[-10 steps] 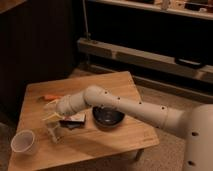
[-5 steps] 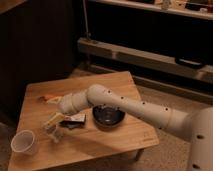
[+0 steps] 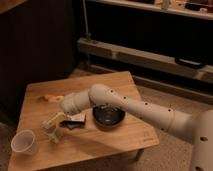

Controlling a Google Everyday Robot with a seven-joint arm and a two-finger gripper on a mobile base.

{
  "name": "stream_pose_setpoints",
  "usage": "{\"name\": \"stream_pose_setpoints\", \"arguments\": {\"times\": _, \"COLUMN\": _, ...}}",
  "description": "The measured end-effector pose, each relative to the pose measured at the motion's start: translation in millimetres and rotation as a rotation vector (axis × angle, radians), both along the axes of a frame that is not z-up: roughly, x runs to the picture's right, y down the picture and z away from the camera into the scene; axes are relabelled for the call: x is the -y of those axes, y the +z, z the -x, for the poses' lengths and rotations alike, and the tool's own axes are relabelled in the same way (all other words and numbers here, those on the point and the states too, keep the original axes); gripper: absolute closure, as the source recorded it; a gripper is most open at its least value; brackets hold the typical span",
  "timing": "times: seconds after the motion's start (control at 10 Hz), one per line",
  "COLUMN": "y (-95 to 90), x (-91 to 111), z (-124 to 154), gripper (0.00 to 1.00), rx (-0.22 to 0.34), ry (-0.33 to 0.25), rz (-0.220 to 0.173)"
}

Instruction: Stand the bottle upright

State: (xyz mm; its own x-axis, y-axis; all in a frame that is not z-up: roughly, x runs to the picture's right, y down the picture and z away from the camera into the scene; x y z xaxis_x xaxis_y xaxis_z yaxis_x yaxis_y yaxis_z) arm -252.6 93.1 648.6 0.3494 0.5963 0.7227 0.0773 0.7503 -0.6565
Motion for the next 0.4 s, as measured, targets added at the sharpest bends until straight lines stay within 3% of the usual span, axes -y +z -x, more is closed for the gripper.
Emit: {"name": "stream_pose_setpoints", "arguments": {"times": 0.4, "y": 0.5, "x": -0.5, "z": -0.1, "gripper": 0.29, "rx": 0.0, "ry": 0.001, "rz": 0.002}}
